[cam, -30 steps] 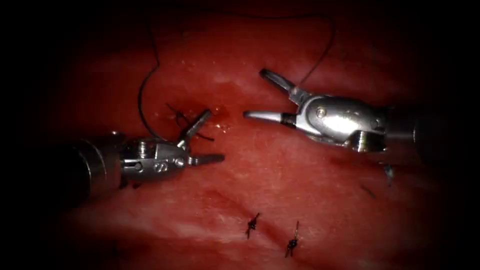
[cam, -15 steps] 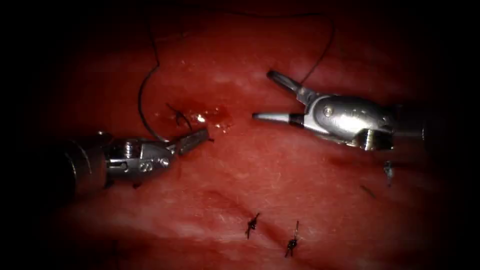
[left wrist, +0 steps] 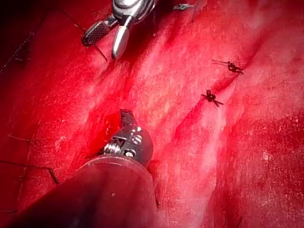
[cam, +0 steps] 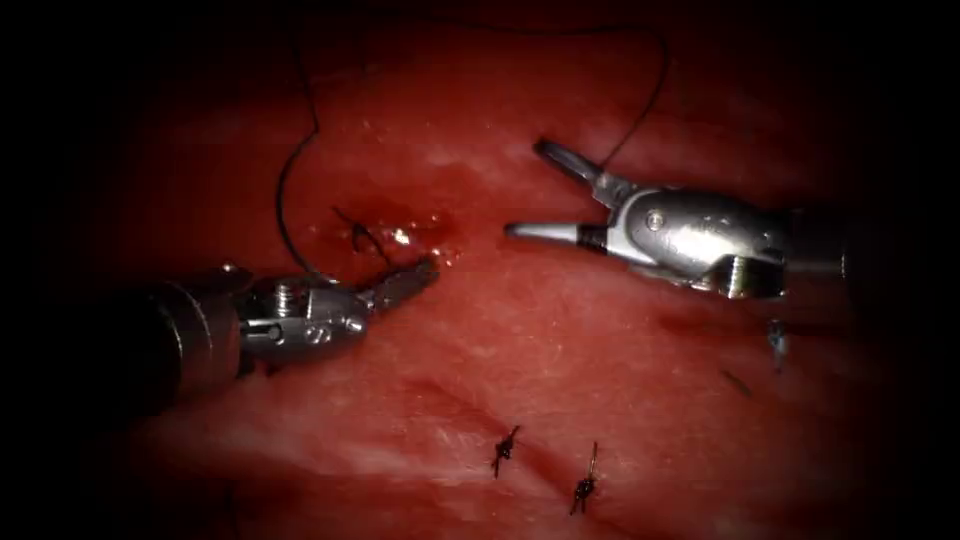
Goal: Wound Closure
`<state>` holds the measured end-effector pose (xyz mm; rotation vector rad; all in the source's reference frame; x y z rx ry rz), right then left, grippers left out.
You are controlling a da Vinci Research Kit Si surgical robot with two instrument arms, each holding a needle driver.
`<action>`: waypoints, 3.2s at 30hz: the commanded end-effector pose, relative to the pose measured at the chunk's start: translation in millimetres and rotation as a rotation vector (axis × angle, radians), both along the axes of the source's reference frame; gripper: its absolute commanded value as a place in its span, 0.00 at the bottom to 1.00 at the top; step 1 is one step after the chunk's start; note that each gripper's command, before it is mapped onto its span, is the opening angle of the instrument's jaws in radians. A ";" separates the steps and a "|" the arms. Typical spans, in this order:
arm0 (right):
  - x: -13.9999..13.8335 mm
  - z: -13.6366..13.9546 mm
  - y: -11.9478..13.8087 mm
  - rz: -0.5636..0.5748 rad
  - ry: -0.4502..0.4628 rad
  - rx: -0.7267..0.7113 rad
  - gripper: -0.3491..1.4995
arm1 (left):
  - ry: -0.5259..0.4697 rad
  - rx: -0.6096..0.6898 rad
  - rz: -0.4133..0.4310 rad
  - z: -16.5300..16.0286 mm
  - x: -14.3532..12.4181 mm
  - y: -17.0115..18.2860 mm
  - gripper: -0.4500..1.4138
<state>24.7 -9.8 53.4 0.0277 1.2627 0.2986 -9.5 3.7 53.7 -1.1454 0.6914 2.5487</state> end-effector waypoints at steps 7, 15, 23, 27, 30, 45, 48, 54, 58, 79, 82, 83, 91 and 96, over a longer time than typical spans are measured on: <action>2.3 4.6 -1.8 -0.210 0.052 -0.116 0.32 | -0.046 0.003 0.039 -0.1 1.7 0.3 0.00; 5.7 9.0 -1.2 -0.335 0.151 -0.234 0.39 | -0.056 0.008 0.051 -0.7 3.3 0.5 0.00; 11.1 10.7 -2.7 -0.391 0.163 -0.273 0.75 | -0.056 0.011 0.057 -1.5 4.9 -0.2 0.00; 12.3 11.9 -3.9 -0.408 0.163 -0.287 0.75 | -0.056 0.011 0.057 -1.5 5.0 -0.2 0.00; 12.5 12.6 -4.1 -0.414 0.162 -0.294 0.75 | -0.056 0.011 0.057 -1.6 5.0 -0.2 0.00; 15.0 12.3 -4.4 -0.395 0.161 -0.309 0.64 | -0.053 0.009 0.049 -2.6 3.9 -0.8 0.00; 15.5 12.2 -4.5 -0.395 0.161 -0.316 0.64 | -0.056 0.011 0.050 -2.6 3.8 -0.6 0.00; 15.9 11.6 -4.5 -0.388 0.169 -0.321 0.64 | -0.057 0.014 0.049 -2.6 3.7 -0.1 0.00; 16.6 11.4 -4.8 -0.376 0.178 -0.329 0.63 | -0.059 0.013 0.051 -2.7 3.6 -0.2 0.00; 18.6 12.0 -5.1 -0.406 0.218 -0.407 0.00 | -0.061 0.013 0.053 -2.8 3.6 -0.3 0.00; 18.6 11.9 -5.1 -0.406 0.206 -0.425 0.00 | -0.061 0.013 0.053 -2.9 3.6 -0.4 0.00; 18.7 11.9 -5.3 -0.410 0.205 -0.426 0.00 | -0.061 0.013 0.053 -2.9 3.7 -0.4 0.00; 15.2 8.4 -3.4 -0.328 0.174 -0.257 0.90 | -0.057 0.015 0.069 -3.6 7.6 -1.6 0.00; 10.6 4.9 -1.3 -0.267 0.175 -0.230 0.94 | -0.044 0.008 0.053 -3.5 12.2 -2.3 0.00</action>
